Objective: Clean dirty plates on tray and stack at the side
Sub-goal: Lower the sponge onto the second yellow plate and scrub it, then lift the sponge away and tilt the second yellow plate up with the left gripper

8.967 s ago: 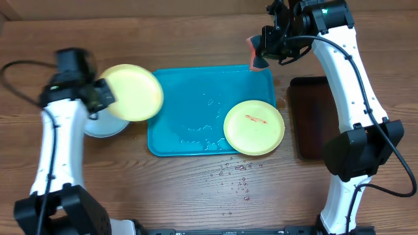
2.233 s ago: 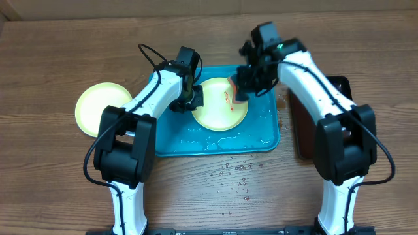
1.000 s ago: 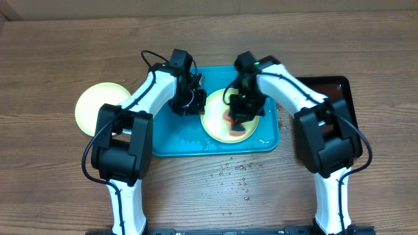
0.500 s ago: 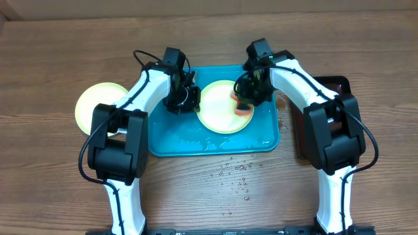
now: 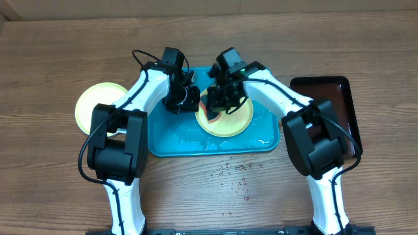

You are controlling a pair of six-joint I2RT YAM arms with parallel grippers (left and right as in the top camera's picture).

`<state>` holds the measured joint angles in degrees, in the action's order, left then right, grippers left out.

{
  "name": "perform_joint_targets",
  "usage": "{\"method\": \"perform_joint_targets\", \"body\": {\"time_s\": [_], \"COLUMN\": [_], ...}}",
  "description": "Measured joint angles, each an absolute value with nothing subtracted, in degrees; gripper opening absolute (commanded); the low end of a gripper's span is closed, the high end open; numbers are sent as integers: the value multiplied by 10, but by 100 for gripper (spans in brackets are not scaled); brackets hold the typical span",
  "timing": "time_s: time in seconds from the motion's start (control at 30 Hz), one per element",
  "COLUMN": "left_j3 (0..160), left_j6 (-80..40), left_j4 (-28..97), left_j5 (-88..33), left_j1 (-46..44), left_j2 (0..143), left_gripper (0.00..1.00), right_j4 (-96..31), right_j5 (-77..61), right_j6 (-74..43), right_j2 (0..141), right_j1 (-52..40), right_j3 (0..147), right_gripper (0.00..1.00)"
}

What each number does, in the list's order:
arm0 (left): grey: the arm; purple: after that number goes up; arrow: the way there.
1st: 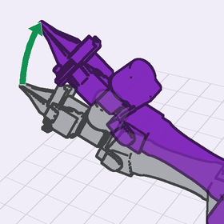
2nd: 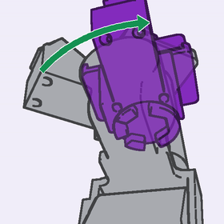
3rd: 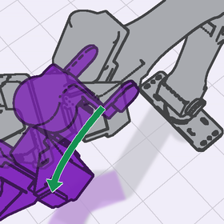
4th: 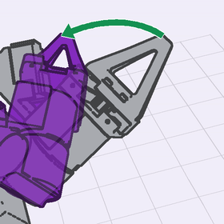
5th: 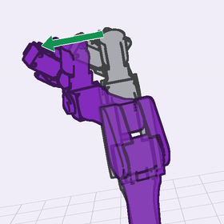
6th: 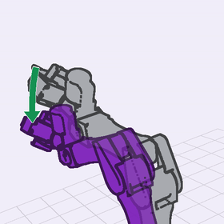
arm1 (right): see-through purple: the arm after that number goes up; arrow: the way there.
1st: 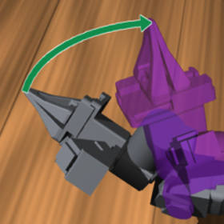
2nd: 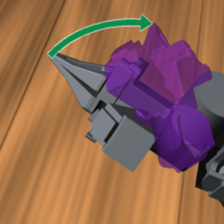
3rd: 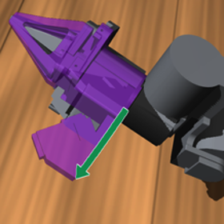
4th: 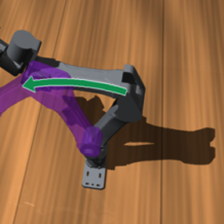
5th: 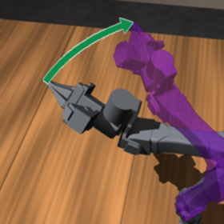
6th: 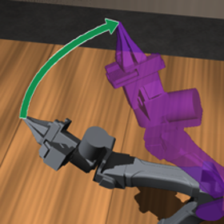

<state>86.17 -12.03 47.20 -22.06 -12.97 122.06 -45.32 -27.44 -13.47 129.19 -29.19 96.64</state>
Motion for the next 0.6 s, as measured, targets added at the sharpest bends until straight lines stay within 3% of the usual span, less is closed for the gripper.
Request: {"method": "perform_joint_targets", "body": {"time_s": [0.33,0.6], "left_j3": [881,893], "left_j6": [-118,-105], "left_j4": [508,528], "left_j5": [-170,-62], "left_j1": [-123,-115], "left_j2": [1219,1142], "left_gripper": [4,4], "right_j4": [-558,-591], "right_j5": [-259,-198], "right_j6": [-127,-123], "right_j2": [1258,1105], "right_j1": [-266,-184], "right_j3": [974,1016], "right_gripper": [4,4]}}
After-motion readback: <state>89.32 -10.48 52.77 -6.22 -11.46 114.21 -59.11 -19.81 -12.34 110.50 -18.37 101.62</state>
